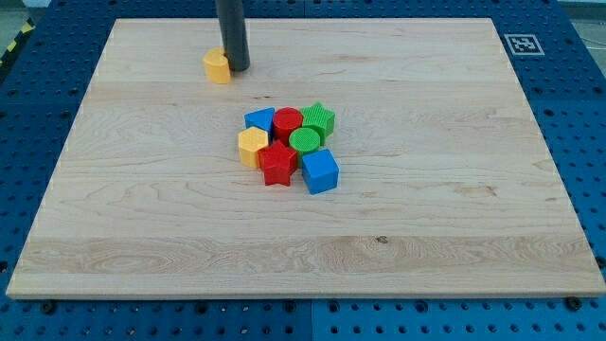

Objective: Move the yellow heart towards the top left

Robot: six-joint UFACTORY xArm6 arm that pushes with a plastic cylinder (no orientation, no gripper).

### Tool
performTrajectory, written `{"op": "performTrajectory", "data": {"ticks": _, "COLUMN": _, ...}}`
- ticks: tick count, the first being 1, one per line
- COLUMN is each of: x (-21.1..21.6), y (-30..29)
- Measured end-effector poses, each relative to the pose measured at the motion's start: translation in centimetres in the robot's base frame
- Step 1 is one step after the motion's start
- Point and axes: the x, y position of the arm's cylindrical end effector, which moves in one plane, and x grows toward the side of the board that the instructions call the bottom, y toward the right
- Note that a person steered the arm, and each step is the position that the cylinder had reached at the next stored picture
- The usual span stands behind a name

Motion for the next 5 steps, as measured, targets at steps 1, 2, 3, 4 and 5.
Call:
{"op": "performTrajectory", "data": {"ticks": 1, "x": 2.8, "y": 2.7}}
{"op": "performTrajectory", "data": {"ticks": 2, "x": 5.4, "y": 1.9}}
{"op": "performTrajectory", "data": {"ticks": 3, "x": 2.9, "y": -0.4}}
{"op": "performTrajectory", "data": {"ticks": 4, "x": -1.1, "y": -2.3}}
{"op": "performTrajectory", "data": {"ticks": 5, "x": -2.1, "y": -2.9}}
